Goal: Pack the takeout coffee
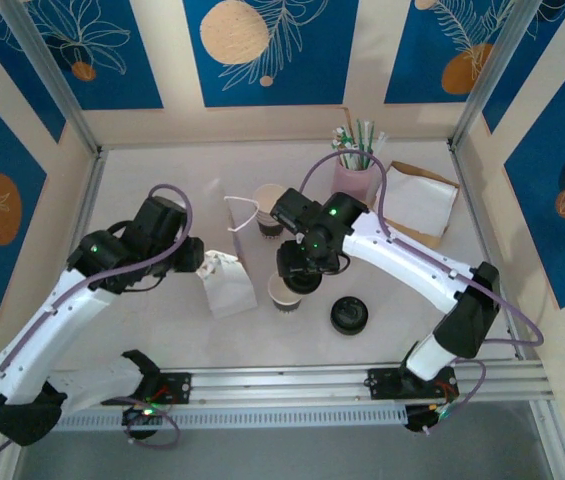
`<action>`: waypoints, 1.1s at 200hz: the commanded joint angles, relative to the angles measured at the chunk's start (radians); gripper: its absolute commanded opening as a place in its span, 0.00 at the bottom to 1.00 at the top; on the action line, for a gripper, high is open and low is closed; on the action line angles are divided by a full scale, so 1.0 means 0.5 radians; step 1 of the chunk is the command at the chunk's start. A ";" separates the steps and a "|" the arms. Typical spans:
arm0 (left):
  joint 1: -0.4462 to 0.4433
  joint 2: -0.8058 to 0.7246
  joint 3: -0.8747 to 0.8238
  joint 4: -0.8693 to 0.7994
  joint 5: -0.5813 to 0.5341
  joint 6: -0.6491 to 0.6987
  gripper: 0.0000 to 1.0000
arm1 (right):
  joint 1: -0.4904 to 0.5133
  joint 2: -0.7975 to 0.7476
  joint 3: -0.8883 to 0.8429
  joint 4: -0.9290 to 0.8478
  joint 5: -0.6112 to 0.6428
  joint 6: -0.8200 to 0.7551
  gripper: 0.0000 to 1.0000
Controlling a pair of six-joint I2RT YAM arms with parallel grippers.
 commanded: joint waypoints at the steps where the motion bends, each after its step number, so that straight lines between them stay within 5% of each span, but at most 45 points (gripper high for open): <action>1: 0.062 0.050 0.106 -0.019 0.100 0.102 0.31 | -0.009 -0.067 -0.047 0.024 -0.058 0.021 0.71; 59: 0.262 0.132 0.237 0.000 0.005 0.328 0.30 | 0.000 -0.068 -0.101 0.085 -0.106 0.001 0.71; 93: 0.374 0.180 0.208 0.066 0.076 0.421 0.14 | 0.020 -0.065 -0.098 0.092 -0.107 0.012 0.71; 162: 0.452 0.312 0.351 0.128 0.052 0.550 0.00 | 0.059 -0.059 -0.078 0.074 -0.101 0.039 0.71; 220: 0.601 0.343 0.487 0.126 -0.018 0.709 0.00 | 0.090 0.044 -0.035 0.033 -0.108 0.066 0.71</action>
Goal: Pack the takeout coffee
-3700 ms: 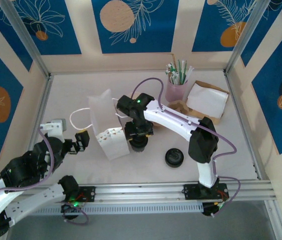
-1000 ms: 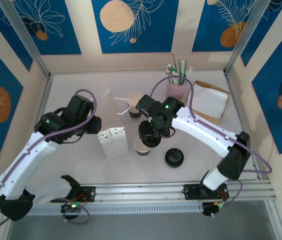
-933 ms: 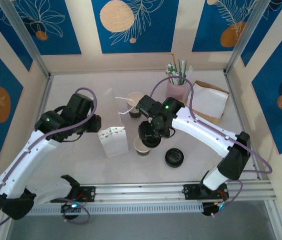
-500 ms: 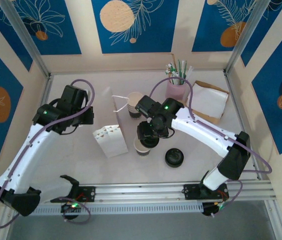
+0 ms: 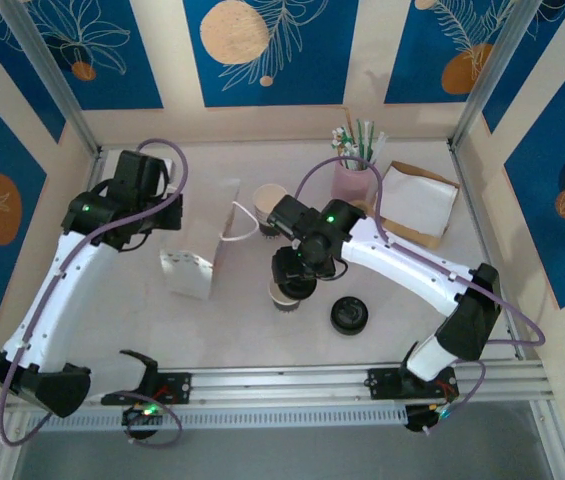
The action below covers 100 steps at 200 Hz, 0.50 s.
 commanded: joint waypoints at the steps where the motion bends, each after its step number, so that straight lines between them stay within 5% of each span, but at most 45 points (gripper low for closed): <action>1: 0.069 -0.006 0.054 0.023 -0.023 0.105 0.00 | 0.019 0.065 0.043 -0.063 -0.054 0.049 0.71; 55: 0.158 -0.094 -0.158 0.097 0.049 0.054 0.00 | 0.041 0.262 0.138 -0.111 -0.076 0.035 0.71; 83: 0.245 -0.144 -0.200 0.090 0.078 0.031 0.12 | 0.048 0.341 0.184 -0.107 -0.095 0.017 0.71; 100: 0.297 -0.172 -0.223 0.080 0.083 0.024 0.34 | 0.048 0.373 0.206 -0.106 -0.103 0.008 0.71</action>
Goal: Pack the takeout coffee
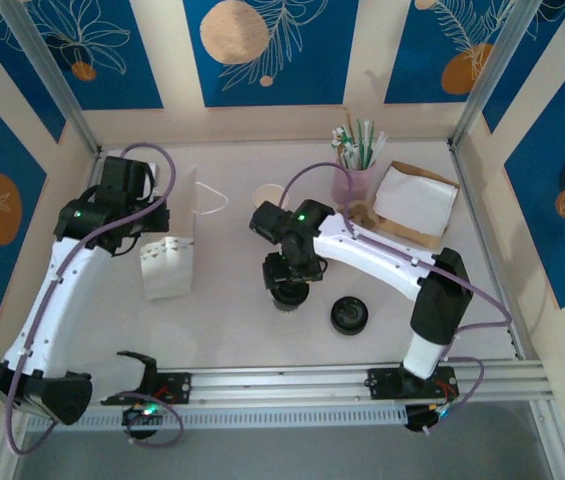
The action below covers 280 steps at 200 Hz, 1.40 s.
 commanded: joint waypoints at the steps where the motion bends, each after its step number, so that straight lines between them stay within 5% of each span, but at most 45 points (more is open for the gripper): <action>1: 0.077 -0.074 -0.033 -0.007 0.048 0.001 0.35 | 0.016 0.045 0.085 -0.048 -0.057 -0.006 0.71; 21: 0.119 -0.113 -0.041 -0.026 0.058 0.003 0.55 | 0.012 0.072 0.106 -0.051 -0.056 -0.013 0.71; 88: 0.139 -0.250 0.146 -0.215 0.026 0.021 1.00 | -0.004 0.171 0.174 -0.129 -0.024 -0.027 0.71; 142: 0.141 -0.358 0.289 -0.326 0.087 0.029 1.00 | -0.008 0.200 0.246 -0.210 0.023 -0.040 0.71; 280: 0.136 -0.478 0.222 -0.212 0.661 -0.113 1.00 | -0.031 0.299 0.208 -0.153 -0.010 -0.059 0.71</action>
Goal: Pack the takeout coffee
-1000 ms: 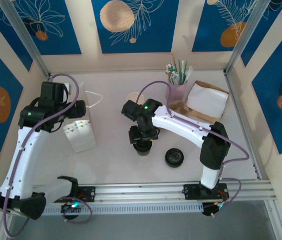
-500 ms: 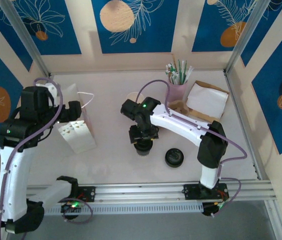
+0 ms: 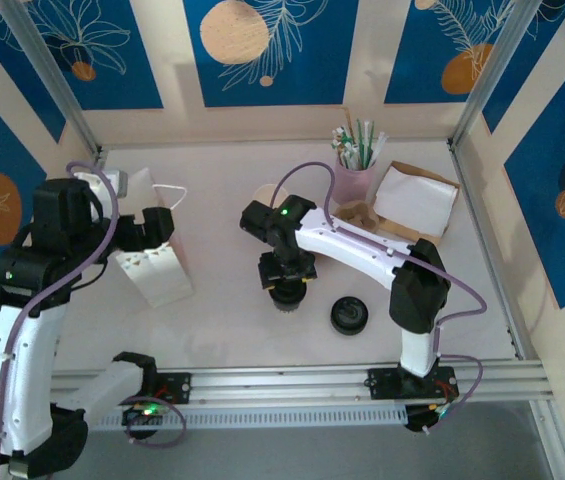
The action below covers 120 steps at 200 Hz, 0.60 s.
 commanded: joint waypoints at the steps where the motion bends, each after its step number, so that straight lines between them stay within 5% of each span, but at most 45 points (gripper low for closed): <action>1: 0.019 -0.025 -0.038 0.044 0.111 -0.039 1.00 | -0.012 0.045 0.008 -0.009 -0.020 -0.012 0.71; 120: 0.019 -0.042 -0.098 0.075 0.145 -0.039 1.00 | -0.011 0.024 0.046 -0.024 0.056 -0.007 0.71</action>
